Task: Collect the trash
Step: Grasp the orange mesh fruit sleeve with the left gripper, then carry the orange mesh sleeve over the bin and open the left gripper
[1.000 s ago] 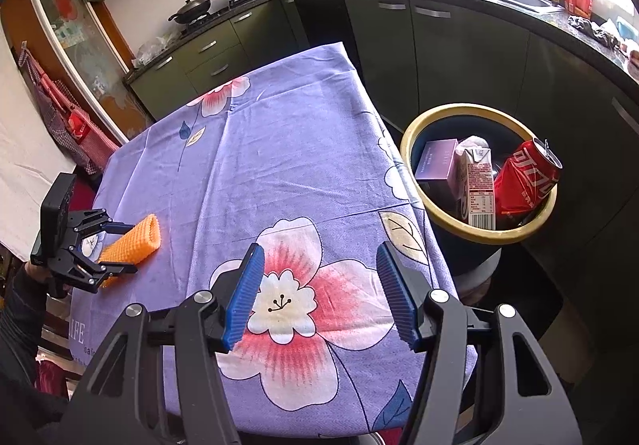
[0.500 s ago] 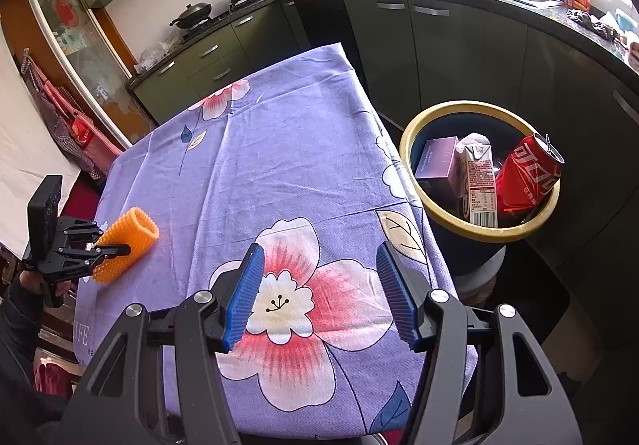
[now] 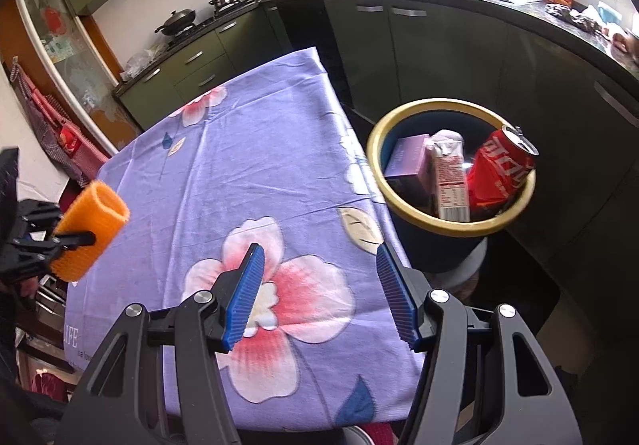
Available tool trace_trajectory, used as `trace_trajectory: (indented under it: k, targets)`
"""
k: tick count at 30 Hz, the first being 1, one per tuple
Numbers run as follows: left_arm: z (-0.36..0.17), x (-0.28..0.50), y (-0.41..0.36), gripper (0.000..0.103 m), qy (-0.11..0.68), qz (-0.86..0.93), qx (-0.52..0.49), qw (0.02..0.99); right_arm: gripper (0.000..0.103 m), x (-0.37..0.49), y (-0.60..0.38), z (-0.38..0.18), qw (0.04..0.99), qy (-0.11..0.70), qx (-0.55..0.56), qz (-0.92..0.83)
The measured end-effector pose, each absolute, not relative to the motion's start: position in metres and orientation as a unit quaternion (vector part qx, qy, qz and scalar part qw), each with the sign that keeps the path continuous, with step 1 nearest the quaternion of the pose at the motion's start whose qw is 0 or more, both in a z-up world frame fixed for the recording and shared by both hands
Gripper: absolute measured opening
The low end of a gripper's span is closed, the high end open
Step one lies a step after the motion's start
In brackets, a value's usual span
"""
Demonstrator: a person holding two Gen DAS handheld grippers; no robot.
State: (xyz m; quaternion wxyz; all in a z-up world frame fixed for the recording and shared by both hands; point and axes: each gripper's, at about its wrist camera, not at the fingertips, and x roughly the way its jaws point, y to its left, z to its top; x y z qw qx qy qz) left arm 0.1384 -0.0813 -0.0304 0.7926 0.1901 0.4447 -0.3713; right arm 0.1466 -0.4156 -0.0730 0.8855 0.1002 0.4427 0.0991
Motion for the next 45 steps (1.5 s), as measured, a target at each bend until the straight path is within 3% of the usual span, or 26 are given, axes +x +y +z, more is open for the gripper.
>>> trace_trajectory:
  k: [10,20,33,38,41,45]
  targets:
    - [-0.014,0.194,-0.219,0.012,0.45,-0.427,0.194,0.76,0.059,0.136,-0.474,-0.082,0.895,0.428,0.117,0.039]
    - [-0.065,0.302,-0.366,0.012,0.514,-0.39,0.152,0.748,0.059,0.139,-0.525,-0.106,0.889,0.425,0.171,0.023]
    - [-0.14,0.362,-0.423,0.015,0.586,-0.268,0.078,0.761,0.06,0.141,-0.544,-0.116,0.884,0.42,0.201,0.031]
    - [-0.138,0.359,-0.428,0.042,0.582,-0.252,0.073,0.77,0.06,0.139,-0.544,-0.115,0.886,0.416,0.204,0.036]
    - [-0.133,0.353,-0.428,0.052,0.58,-0.255,0.068,0.771,0.06,0.136,-0.544,-0.112,0.887,0.411,0.206,0.037]
    - [-0.125,0.348,-0.43,0.056,0.58,-0.265,0.063,0.768,0.06,0.133,-0.544,-0.108,0.89,0.404,0.206,0.039]
